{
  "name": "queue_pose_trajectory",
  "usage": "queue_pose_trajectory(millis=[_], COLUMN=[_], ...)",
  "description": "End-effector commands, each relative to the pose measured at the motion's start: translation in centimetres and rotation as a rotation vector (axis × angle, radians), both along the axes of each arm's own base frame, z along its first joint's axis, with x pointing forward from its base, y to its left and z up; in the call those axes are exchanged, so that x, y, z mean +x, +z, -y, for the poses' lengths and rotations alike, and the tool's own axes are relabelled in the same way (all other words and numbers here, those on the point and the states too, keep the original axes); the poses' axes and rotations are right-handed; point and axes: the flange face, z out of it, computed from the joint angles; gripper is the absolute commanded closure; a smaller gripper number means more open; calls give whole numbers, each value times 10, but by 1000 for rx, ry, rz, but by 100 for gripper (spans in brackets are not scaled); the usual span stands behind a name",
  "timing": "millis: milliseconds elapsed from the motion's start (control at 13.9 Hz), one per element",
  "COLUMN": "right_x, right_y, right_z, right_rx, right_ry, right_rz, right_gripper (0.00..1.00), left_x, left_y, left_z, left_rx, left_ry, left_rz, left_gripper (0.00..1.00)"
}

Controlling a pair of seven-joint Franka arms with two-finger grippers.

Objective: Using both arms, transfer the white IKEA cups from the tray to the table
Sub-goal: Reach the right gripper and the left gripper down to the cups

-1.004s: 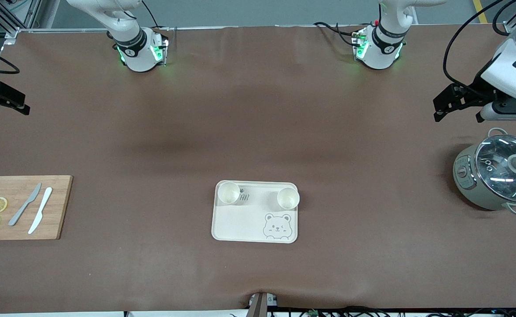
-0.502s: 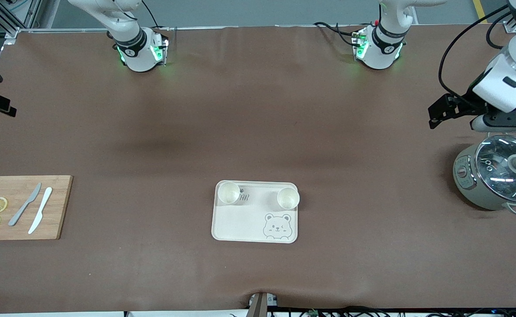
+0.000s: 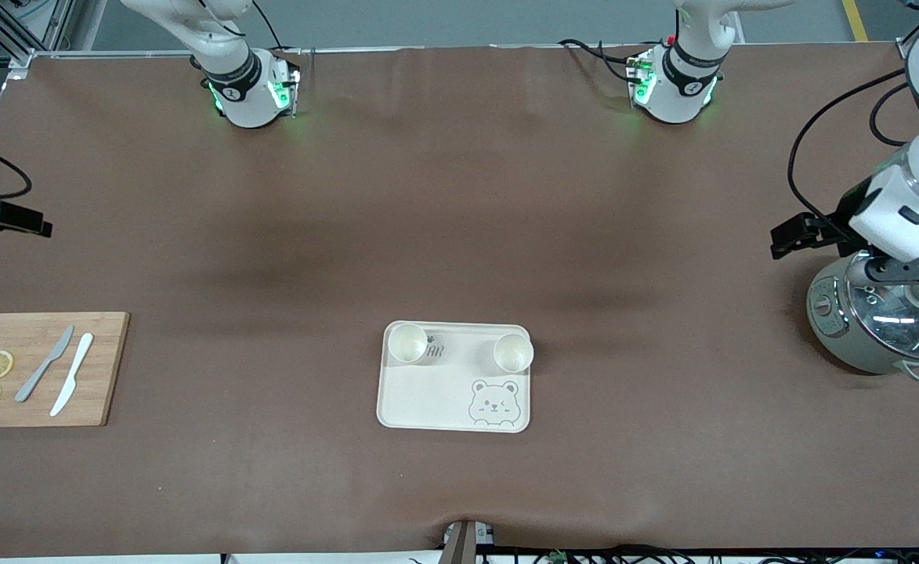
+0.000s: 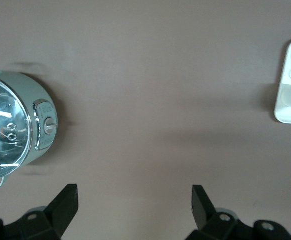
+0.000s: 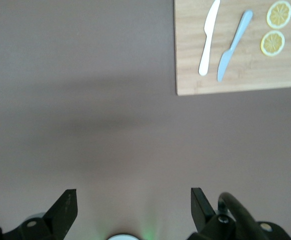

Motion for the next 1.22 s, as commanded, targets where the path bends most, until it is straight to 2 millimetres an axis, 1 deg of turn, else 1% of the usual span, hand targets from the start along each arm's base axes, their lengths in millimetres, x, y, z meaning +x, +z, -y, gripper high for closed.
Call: queue_pose_trajectory(millis=[0,72,143,215,287,359,430,574,646,717,861,1004,1076,1148], right_x=[14,19,25,30,35,43,50,61,63,64,65,68,70,69], right_y=[-35,-48,-64,-75,-82,-90,-103,-132,-142,-152,-164,-183,-196,-207], right_z=[-3,-6,-12,-22,-42,-65,-87,-142,-173,-203,-251,-292,-307,-328], right_rx=[23,35,59,89,96,83,68,45,32,19,31,101,127,135], right_ry=[-10,-29,-74,-125,-154,-187,-228,-270,-294,-319,-369,-397,-397,-388], right_rz=[-6,-3,-9,-15,-16,-5,-6,-5,2,8,39,52,71,90], right_gripper=[0,0,0,0,0,0,0,0,0,0,0,0,0,0], left_x=[6,7,13,20,27,36,44,53,56,60,64,70,73,73], left_y=[-8,-10,-18,-20,-29,-37,-50,-73,-87,-100,-117,-134,-141,-149], left_z=[8,16,25,41,58,71,89,125,140,149,181,186,188,198], left_rx=[-27,-32,-43,-53,-57,-64,-69,-76,-77,-83,-93,-102,-106,-108], left_ry=[-12,-19,-33,-53,-70,-87,-107,-129,-89,-59,-84,-81,-81,-92], left_rz=[-21,-23,-30,-27,-34,-28,-28,-10,-9,-3,31,45,52,53], left_gripper=[0,0,0,0,0,0,0,0,0,0,0,0,0,0])
